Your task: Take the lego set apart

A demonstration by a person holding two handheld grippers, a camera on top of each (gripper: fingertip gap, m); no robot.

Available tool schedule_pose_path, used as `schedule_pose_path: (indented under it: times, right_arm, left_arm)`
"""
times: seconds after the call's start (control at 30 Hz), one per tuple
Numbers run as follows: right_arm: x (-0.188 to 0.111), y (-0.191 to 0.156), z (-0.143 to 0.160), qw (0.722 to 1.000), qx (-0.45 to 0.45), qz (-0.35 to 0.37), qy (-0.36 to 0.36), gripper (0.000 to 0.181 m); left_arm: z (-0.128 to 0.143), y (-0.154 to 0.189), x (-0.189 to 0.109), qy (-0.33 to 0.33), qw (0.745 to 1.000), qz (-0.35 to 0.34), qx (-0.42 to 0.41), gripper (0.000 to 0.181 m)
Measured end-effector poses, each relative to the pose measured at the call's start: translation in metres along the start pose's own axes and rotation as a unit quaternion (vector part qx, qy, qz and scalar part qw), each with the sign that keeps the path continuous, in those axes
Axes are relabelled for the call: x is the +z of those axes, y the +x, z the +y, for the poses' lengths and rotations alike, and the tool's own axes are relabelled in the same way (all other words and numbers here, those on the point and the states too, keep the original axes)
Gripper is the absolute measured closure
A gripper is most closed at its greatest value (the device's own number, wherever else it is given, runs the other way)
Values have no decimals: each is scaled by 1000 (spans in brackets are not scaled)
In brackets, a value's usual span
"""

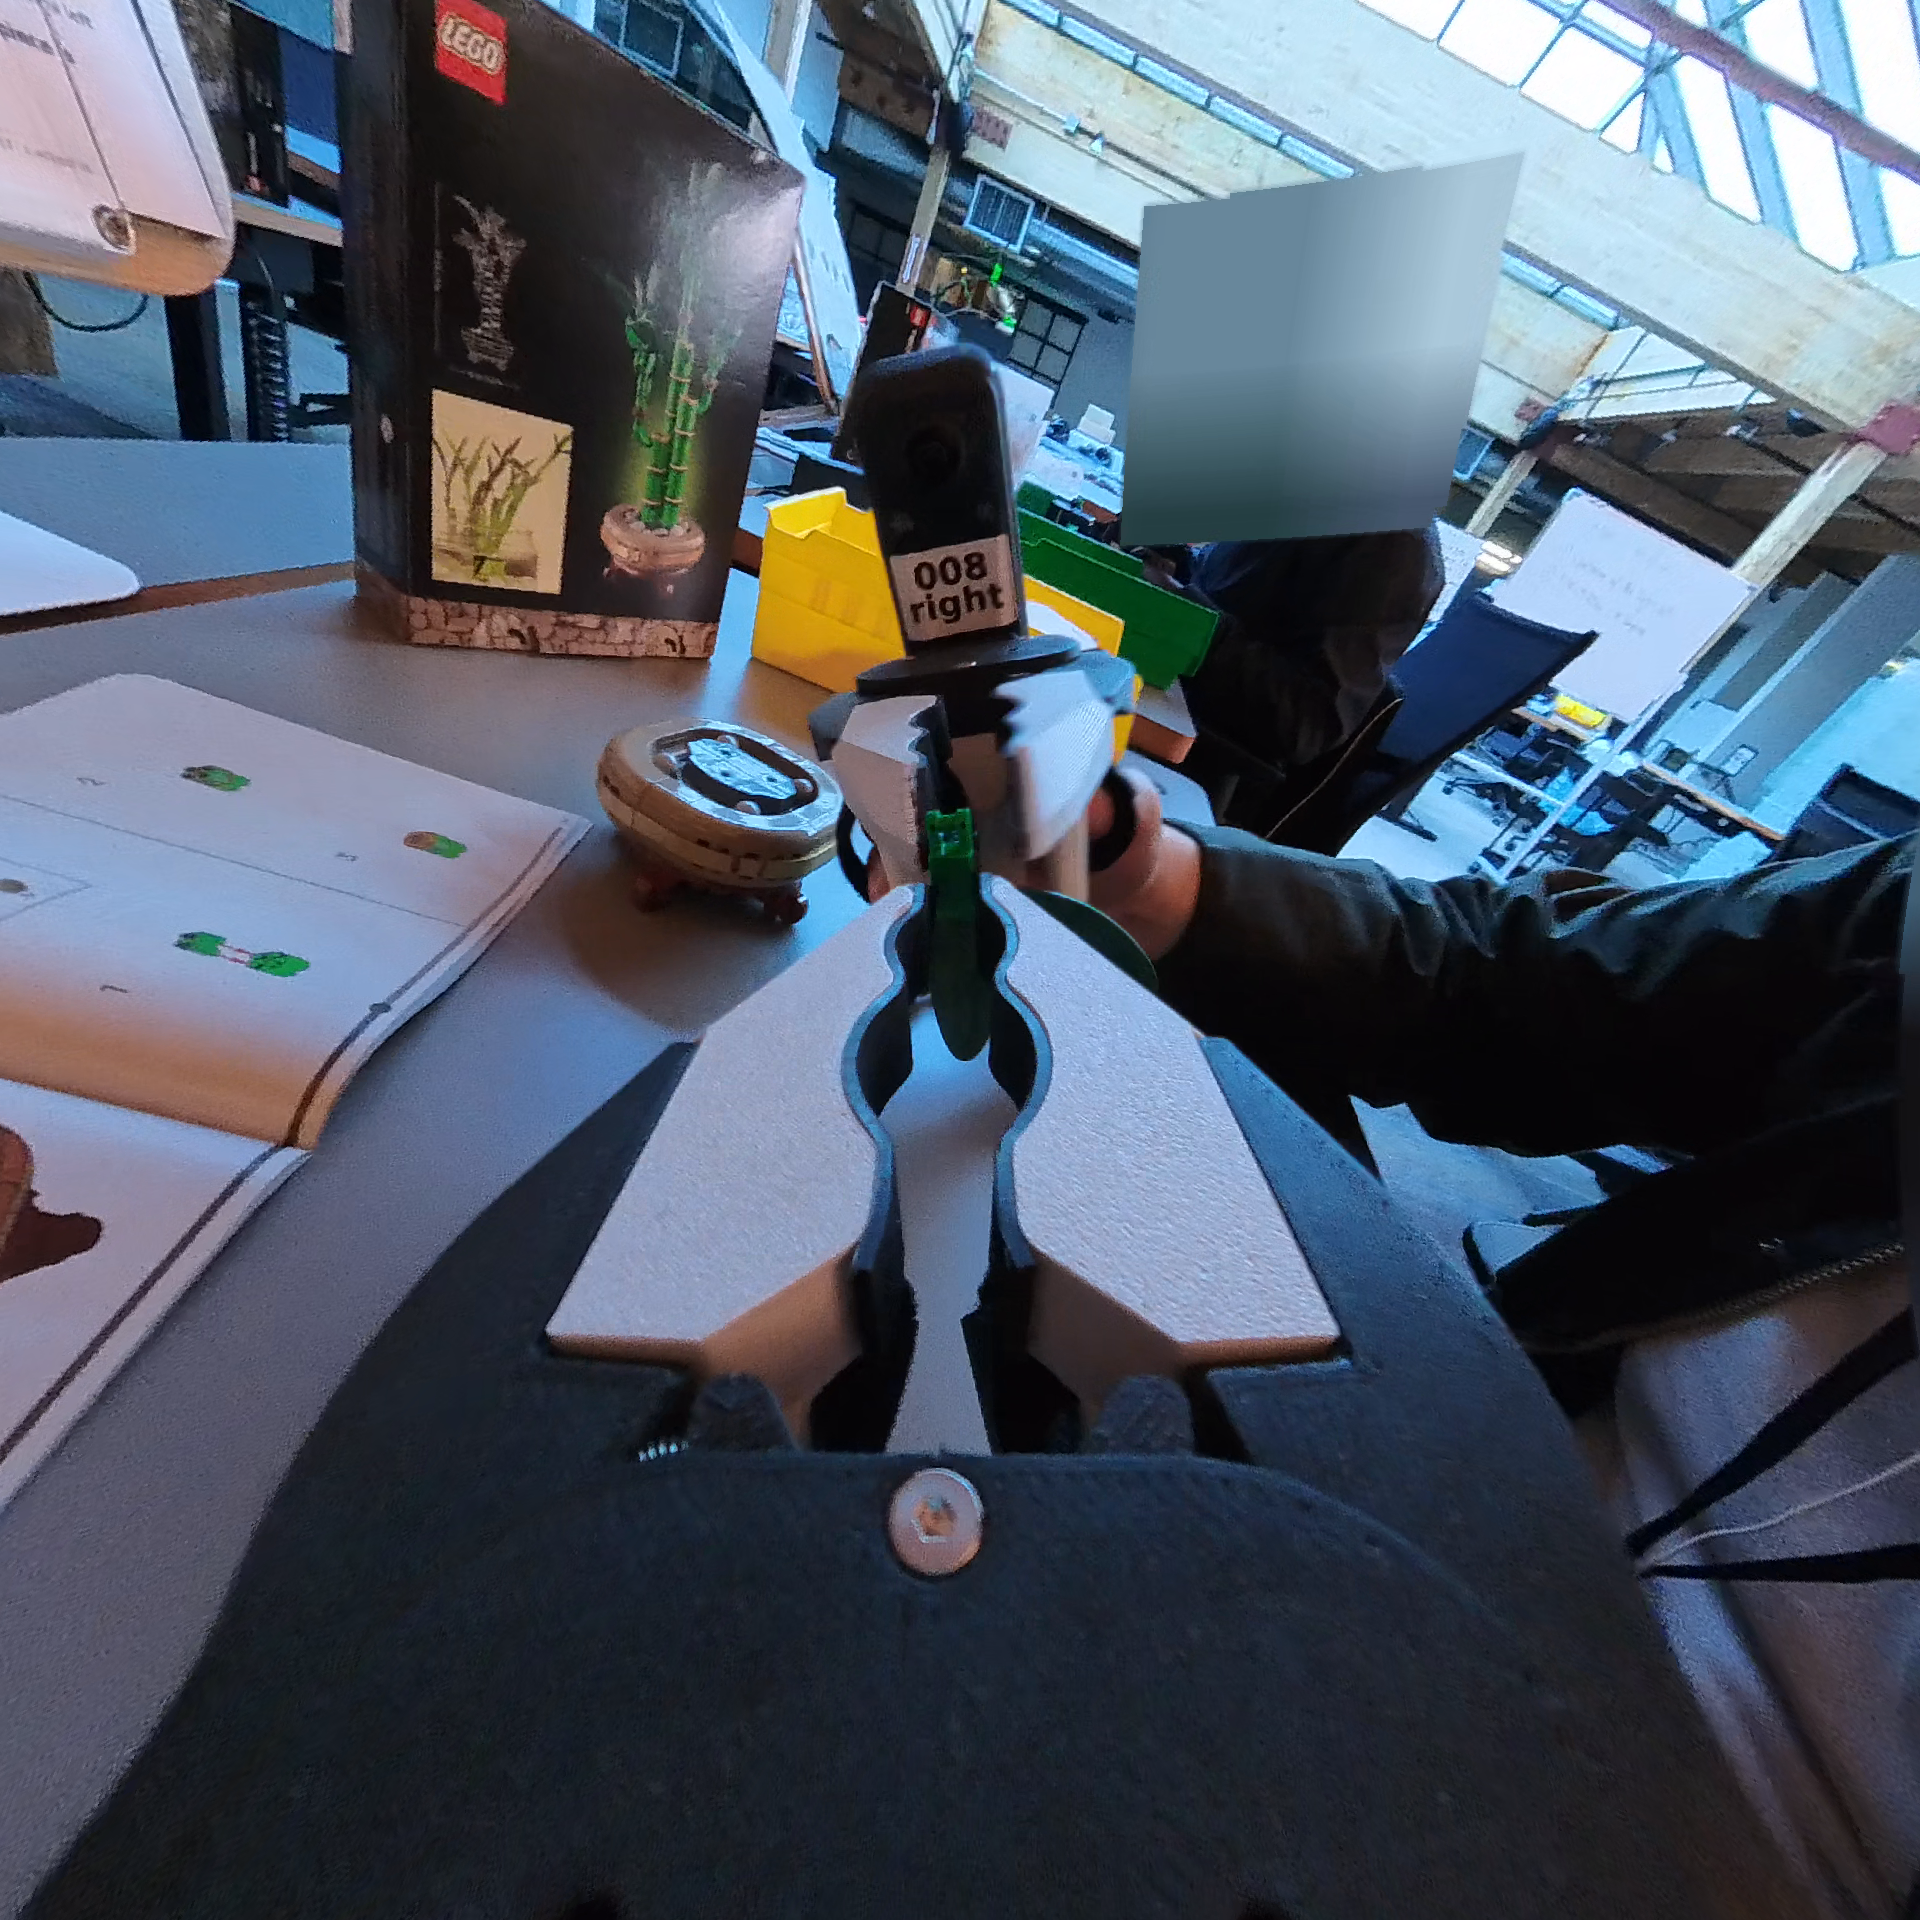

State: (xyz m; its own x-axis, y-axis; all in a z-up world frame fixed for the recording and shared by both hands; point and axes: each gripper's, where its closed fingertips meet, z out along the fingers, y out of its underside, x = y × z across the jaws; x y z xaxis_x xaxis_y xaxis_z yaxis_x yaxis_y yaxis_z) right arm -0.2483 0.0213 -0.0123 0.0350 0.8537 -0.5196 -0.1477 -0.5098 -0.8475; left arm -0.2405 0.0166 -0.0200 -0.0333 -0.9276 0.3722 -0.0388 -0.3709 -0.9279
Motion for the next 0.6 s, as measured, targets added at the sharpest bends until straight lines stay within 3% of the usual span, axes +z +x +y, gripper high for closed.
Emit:
schedule_pose_path:
  times: [0.03,0.6]
  right_arm:
    - [0,3,1,1000,-7,11,-3,175]
    - [-5,5,12,997,-1,33,-71,175]
  left_arm:
    - [-1,1,0,2,1000,4,-6,176]
    - [9,0,3,-27,999,-23,11,176]
